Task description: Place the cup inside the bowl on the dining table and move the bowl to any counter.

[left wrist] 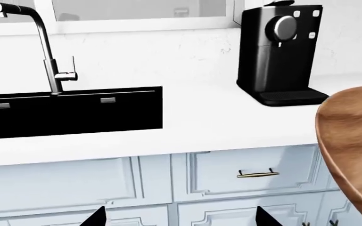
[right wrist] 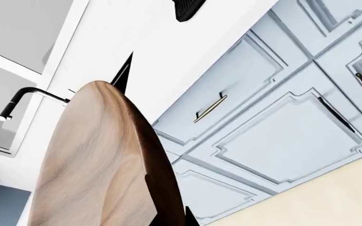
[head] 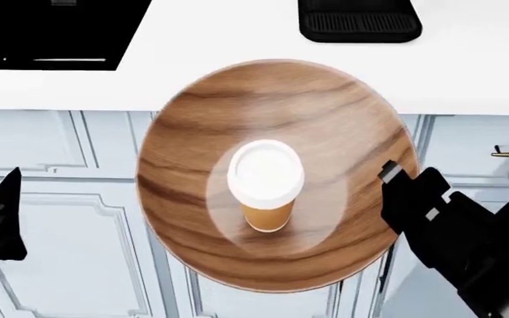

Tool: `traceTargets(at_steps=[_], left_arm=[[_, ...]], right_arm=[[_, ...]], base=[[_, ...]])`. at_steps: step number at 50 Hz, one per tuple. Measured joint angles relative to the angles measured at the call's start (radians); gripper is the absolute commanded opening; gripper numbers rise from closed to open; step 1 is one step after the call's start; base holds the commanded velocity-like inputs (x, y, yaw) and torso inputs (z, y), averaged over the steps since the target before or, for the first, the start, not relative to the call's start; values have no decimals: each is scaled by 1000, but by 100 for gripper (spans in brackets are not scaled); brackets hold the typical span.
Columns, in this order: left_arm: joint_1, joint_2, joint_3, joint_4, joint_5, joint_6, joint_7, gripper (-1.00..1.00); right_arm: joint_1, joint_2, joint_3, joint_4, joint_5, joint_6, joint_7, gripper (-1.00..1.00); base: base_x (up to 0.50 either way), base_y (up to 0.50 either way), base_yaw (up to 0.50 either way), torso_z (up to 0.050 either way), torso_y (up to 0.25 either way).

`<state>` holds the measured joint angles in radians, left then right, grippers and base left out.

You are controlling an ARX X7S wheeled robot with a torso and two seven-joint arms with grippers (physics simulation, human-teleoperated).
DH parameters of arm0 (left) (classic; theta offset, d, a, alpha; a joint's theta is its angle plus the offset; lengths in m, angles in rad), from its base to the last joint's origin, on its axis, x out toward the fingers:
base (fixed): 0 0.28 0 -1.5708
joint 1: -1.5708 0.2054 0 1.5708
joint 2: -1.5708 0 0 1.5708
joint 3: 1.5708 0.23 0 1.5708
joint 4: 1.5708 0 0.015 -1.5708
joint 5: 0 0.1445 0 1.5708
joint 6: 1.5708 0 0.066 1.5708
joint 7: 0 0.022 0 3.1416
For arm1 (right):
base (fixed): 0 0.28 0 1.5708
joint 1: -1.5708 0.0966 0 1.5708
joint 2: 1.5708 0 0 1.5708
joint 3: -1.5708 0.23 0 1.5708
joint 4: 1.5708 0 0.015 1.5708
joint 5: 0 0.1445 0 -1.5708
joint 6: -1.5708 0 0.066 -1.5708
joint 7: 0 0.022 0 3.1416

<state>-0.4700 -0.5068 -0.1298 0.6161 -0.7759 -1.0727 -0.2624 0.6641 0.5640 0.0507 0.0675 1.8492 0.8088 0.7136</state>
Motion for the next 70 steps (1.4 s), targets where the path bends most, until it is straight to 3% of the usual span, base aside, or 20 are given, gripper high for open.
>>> traceTargets(at_steps=[26, 58, 70], left_arm=[[-9, -10, 13, -3, -5, 3, -4, 100], [-1, -15, 18, -10, -9, 21, -6, 100], [6, -20, 15, -11, -11, 28, -5, 100]], right_arm=[[-11, 10, 1, -8, -6, -9, -4, -100], [-40, 8, 1, -22, -4, -20, -4, -100], [-48, 7, -3, -33, 4, -20, 0, -100]], base=[[388, 15, 0, 0, 1], [456, 222, 0, 0, 2], [213, 76, 0, 0, 1]])
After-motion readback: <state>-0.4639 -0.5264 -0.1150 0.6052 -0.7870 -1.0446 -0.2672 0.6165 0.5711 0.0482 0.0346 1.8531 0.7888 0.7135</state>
